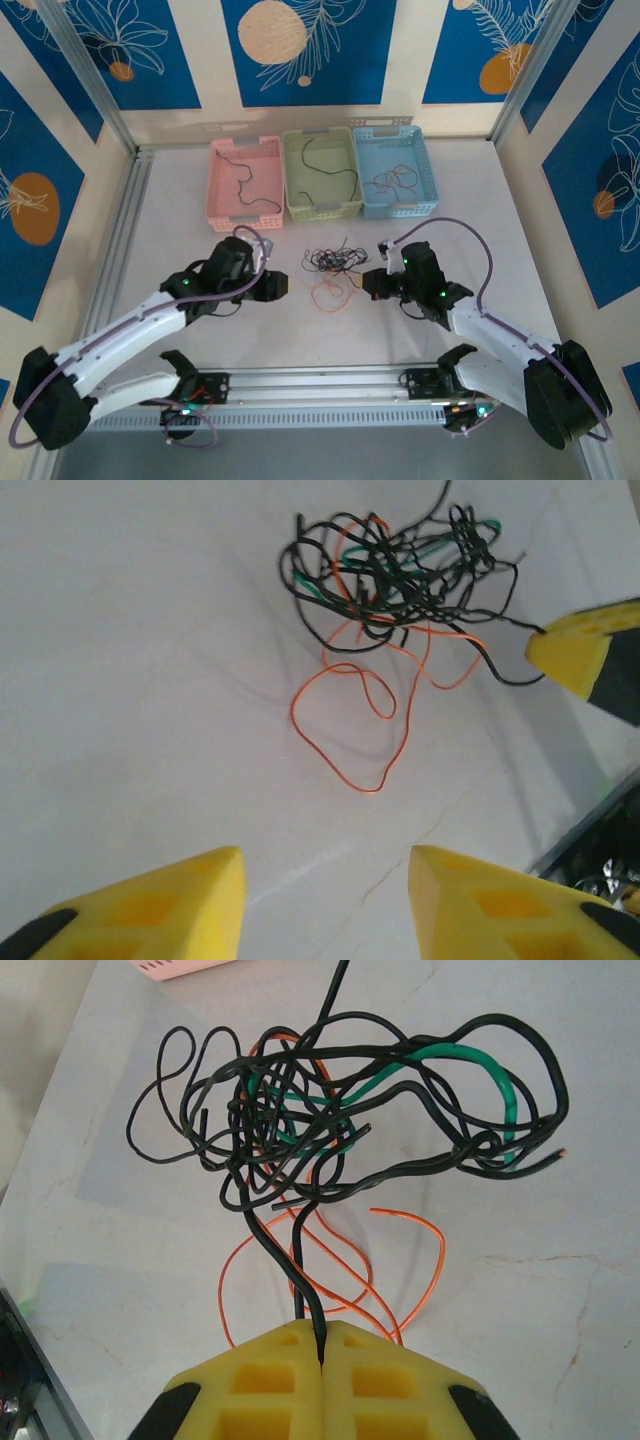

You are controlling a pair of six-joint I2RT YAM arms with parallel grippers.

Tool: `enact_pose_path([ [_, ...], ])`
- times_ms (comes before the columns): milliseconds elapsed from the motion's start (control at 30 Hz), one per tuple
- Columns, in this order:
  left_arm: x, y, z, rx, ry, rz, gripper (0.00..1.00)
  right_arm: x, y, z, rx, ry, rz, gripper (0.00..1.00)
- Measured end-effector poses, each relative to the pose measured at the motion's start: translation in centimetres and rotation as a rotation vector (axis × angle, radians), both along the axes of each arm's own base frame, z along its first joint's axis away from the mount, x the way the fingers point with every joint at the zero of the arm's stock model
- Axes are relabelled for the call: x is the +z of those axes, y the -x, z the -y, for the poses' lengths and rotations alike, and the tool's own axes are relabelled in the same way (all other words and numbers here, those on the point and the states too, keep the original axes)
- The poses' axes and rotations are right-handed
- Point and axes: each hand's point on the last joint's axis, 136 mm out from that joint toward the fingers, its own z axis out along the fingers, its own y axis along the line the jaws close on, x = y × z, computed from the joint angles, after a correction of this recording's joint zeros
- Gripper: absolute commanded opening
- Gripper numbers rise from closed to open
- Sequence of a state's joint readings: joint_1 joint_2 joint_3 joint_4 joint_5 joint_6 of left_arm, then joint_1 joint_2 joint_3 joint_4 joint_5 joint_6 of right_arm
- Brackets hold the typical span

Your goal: Untangle the cables

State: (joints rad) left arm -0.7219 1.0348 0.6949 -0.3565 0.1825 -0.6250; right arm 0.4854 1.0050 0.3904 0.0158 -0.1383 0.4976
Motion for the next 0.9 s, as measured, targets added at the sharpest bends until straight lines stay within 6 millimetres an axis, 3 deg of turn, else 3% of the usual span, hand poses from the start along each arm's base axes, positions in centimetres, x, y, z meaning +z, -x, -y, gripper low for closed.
enact_pose_path([
  [233, -1.2, -1.8, 3.6, -0.068, 0.034, -0.040, 0.62, 0.0, 0.2, -0.3, 0.013, 0.001, 0.001, 0.00],
  [533, 3.8, -5.4, 9.8, -0.213, -0.013, 0.099, 0.61, -0.1, 0.5, -0.6, 0.032, 0.007, 0.004, 0.00],
  [600, 4.2, -6.0, 11.0, -0.257, -0.049, 0.129, 0.61, -0.2, 0.5, -0.6, 0.032, 0.009, 0.001, 0.00],
  [733, 2.6, -6.6, 12.7, -0.332, -0.135, 0.133, 0.58, -0.3, 0.5, -0.6, 0.032, 0.011, -0.002, 0.00],
  [900, -1.0, -7.2, 12.9, -0.373, -0.253, 0.086, 0.51, -0.3, 0.5, -0.6, 0.032, 0.010, 0.000, 0.00],
])
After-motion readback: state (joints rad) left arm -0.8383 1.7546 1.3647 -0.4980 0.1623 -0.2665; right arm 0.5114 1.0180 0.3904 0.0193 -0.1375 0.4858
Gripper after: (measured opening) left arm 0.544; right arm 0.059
